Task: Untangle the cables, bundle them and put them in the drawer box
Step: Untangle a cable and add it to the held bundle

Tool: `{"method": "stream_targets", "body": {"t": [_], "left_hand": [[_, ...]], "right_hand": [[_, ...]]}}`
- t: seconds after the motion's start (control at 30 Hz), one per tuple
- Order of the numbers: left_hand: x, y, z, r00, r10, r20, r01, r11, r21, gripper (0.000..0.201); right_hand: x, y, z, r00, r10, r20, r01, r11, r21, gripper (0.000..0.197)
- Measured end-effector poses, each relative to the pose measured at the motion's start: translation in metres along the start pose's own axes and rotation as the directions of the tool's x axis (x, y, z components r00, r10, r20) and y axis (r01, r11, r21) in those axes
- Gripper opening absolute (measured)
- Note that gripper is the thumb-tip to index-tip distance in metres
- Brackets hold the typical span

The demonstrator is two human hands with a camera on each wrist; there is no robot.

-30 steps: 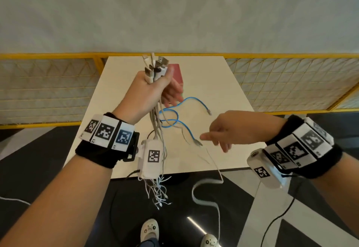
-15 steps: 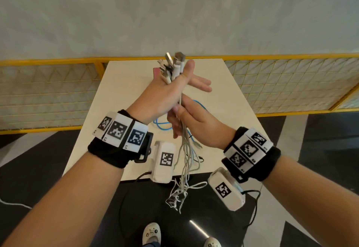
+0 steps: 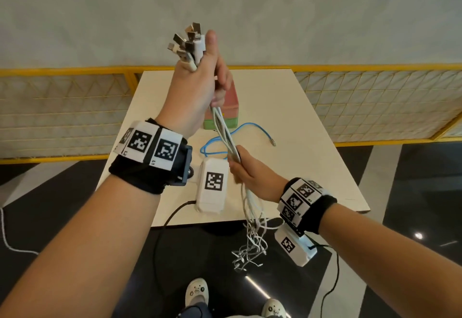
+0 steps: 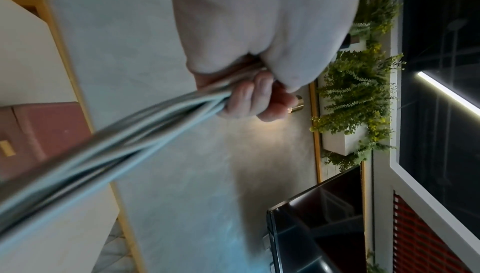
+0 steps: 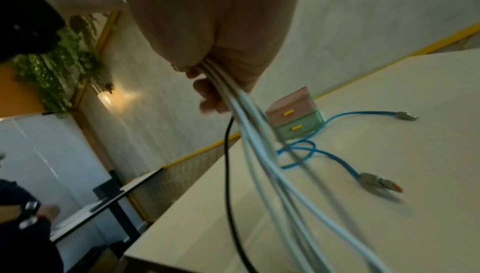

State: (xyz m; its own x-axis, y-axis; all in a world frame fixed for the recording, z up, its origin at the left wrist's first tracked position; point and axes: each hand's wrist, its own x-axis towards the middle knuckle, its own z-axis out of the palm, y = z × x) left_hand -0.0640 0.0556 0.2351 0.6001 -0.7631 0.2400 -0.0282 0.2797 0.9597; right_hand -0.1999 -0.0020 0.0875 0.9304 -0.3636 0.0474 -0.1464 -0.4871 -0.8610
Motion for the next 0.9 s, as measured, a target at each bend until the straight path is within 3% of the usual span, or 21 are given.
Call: {"method": "stream_targets", "body": {"t": [0.1,0.23,0.37,0.5,0.57,0.67,0.77,0.83,0.9], "left_hand": [[0.006,0.004,-0.005,0.998,0.003,-0.064,-0.005,1.000,-0.024,0.061],[0.009,-0.004,-0.013,0.993,0.014,-0.120,-0.011,1.000,0.022,0.062],[0.009,-0.020,-0.020,0.993,0.044,-0.109,-0.038,0.998,0.059,0.058],[-0.001,-0.034,-0.022,0.998,-0.059,0.011,0.058,0.993,0.099,0.060],[-0.007,-0.045,-0.024,0.996,-0.088,0.035,0.079,0.977,0.197,0.059],[-0.013,-0.058,-0.025,0.990,-0.131,0.046,0.115,0.958,0.261,0.056],[-0.015,-0.068,-0.026,0.981,-0.196,-0.011,0.191,0.940,0.283,0.056],[-0.016,-0.075,-0.027,0.975,-0.222,-0.023,0.220,0.932,0.290,0.056],[-0.015,-0.080,-0.028,0.971,-0.239,-0.015,0.231,0.920,0.316,0.056]], "right_hand": [[-0.006,0.014,0.011,0.995,0.040,0.090,-0.037,0.999,-0.040,0.017],[-0.009,0.014,0.024,0.925,0.226,0.307,-0.272,0.955,0.119,0.036],[-0.002,0.025,0.026,0.923,0.232,0.308,-0.199,0.971,-0.133,0.051],[0.003,0.050,0.021,0.826,0.337,0.452,-0.207,0.927,-0.312,0.080],[0.008,0.065,0.016,0.829,0.412,0.378,-0.230,0.867,-0.441,0.078],[0.013,0.090,0.010,0.855,0.491,0.166,-0.350,0.784,-0.513,0.055],[0.016,0.107,0.007,0.792,0.610,0.019,-0.486,0.650,-0.584,0.043],[0.020,0.114,0.006,0.739,0.673,0.013,-0.528,0.591,-0.610,0.042],[0.024,0.119,0.007,0.723,0.690,0.020,-0.534,0.577,-0.618,0.044]]}}
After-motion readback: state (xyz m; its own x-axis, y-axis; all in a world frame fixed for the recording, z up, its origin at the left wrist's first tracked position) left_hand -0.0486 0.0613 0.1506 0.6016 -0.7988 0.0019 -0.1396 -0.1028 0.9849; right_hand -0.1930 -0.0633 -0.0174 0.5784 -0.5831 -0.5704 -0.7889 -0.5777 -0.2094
